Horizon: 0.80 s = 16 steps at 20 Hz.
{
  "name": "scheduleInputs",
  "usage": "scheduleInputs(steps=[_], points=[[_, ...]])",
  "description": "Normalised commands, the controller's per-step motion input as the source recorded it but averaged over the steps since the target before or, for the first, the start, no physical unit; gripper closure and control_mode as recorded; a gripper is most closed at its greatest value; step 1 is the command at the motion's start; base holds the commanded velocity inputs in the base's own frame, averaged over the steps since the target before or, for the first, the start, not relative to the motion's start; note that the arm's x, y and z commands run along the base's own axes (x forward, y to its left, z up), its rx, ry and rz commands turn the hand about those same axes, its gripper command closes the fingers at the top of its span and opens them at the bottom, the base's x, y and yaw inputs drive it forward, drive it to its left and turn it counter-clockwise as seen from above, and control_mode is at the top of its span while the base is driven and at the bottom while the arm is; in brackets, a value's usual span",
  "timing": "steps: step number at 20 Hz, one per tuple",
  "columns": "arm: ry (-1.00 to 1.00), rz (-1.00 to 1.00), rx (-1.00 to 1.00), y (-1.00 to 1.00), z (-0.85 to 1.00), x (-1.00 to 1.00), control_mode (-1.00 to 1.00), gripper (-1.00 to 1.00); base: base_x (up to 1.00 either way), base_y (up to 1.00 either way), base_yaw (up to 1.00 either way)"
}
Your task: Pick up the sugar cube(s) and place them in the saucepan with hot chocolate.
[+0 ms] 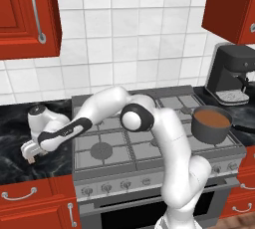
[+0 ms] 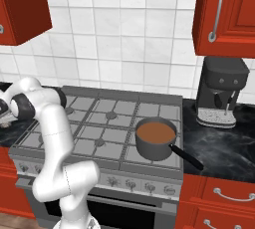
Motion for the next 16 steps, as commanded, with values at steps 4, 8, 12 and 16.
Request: scheduleInputs(steps=[4, 8, 12, 16], points=[[0.00, 0.00, 0.00, -0.28, 0.16, -0.06, -1.00, 1.00, 0.00, 0.00, 0.00], [0.00, -0.04, 0.09, -0.78, 0.64, -0.53, -1.00, 1.00, 0.00, 0.00, 0.00], [-0.06, -0.07, 0.20, -1.00, 0.76, -0.76, -1.00, 1.00, 0.00, 0.00, 0.00], [-0.12, -0.10, 0.23, -1.00, 0.59, -0.78, -1.00, 1.00, 0.00, 0.00, 0.00]])
